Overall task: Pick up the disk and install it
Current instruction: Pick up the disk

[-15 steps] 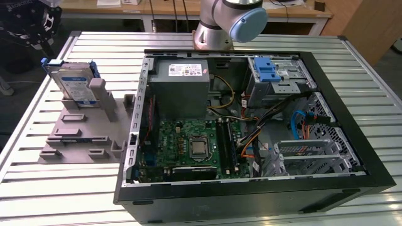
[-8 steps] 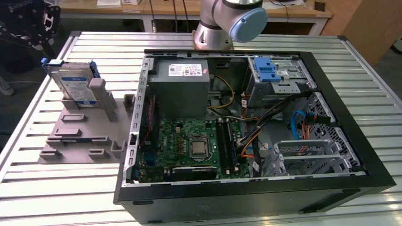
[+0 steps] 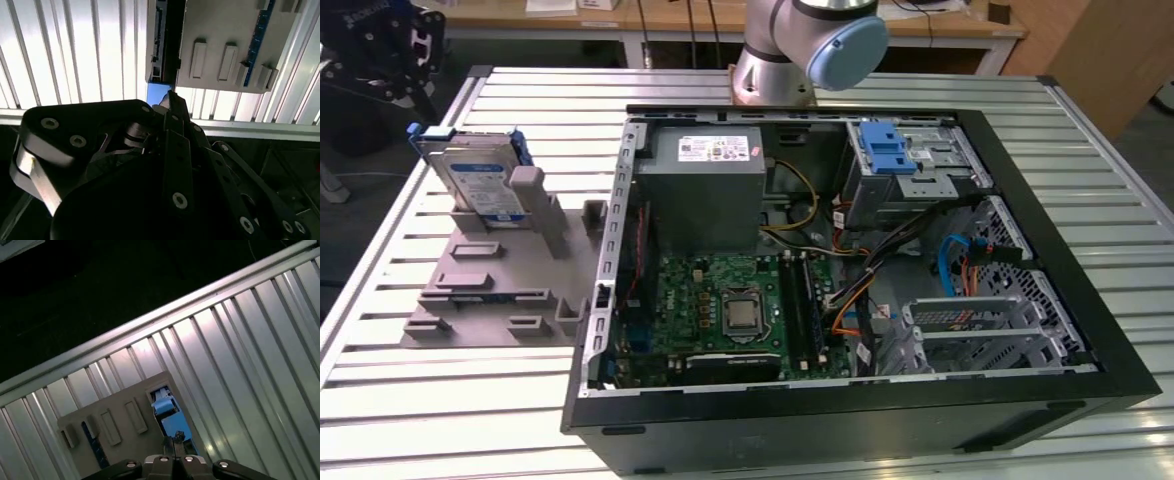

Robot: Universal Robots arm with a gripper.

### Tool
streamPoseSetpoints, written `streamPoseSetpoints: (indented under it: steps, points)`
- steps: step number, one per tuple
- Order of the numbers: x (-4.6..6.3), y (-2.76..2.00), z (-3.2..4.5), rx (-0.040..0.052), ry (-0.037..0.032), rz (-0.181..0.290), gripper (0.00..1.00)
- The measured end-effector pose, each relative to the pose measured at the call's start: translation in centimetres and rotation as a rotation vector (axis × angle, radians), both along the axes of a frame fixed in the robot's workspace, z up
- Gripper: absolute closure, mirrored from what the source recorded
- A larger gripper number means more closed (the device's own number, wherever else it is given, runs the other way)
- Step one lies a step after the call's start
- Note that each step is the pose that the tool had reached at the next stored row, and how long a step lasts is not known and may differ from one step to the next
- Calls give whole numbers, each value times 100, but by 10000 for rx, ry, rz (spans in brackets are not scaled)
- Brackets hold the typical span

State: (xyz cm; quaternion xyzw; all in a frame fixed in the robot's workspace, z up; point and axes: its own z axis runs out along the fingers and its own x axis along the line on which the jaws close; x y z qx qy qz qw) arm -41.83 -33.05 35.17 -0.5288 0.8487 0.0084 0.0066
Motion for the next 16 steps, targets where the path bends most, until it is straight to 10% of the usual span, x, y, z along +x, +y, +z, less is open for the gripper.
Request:
streamPoseSetpoints:
  steps: [16]
  points:
    - [-3,0,-40,-17,1,2546,77]
